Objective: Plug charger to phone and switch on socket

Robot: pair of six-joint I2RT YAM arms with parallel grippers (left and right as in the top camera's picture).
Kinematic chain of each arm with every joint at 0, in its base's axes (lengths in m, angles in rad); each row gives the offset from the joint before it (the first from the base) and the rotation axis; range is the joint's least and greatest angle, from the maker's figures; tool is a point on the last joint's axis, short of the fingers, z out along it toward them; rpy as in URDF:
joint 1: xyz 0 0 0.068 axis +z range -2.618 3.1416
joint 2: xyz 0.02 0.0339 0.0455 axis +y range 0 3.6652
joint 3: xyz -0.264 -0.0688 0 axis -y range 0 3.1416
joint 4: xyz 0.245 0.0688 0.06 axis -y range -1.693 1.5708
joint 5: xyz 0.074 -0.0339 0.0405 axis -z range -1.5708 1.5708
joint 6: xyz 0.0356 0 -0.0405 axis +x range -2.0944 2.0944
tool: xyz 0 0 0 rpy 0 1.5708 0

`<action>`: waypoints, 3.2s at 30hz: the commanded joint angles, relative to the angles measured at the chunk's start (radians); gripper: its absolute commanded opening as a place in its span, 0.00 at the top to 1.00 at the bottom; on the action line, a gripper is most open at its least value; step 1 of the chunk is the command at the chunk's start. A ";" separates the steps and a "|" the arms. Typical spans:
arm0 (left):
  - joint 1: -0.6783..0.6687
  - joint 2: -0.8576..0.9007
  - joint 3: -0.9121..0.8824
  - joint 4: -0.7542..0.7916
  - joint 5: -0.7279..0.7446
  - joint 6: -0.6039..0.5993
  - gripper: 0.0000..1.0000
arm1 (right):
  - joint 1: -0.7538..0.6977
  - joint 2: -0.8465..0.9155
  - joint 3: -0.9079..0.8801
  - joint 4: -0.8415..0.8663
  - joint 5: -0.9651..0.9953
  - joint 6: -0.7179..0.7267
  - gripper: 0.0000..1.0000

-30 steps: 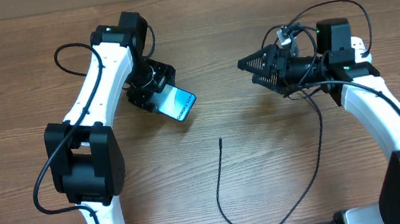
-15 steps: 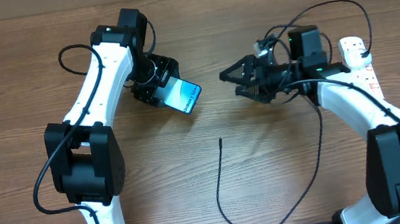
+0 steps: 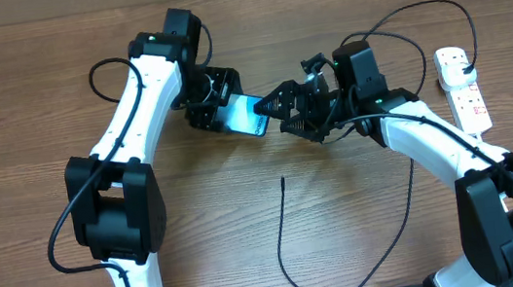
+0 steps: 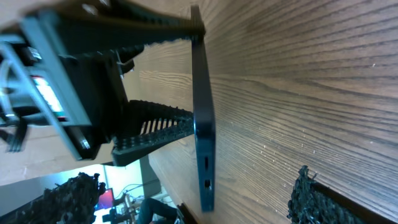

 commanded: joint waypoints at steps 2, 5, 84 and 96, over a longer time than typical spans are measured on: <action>-0.024 -0.043 0.028 0.030 0.075 -0.071 0.96 | 0.020 0.002 0.021 0.004 0.053 0.025 0.00; -0.039 -0.043 0.028 0.032 0.101 -0.095 0.96 | 0.020 0.002 0.021 0.003 0.063 0.025 0.00; 0.003 -0.054 0.028 0.038 0.256 0.356 0.00 | -0.057 0.002 0.016 -0.031 0.134 0.163 0.96; 0.007 -0.221 0.028 0.157 0.109 0.269 0.01 | -0.106 0.001 0.016 0.181 0.076 0.692 0.96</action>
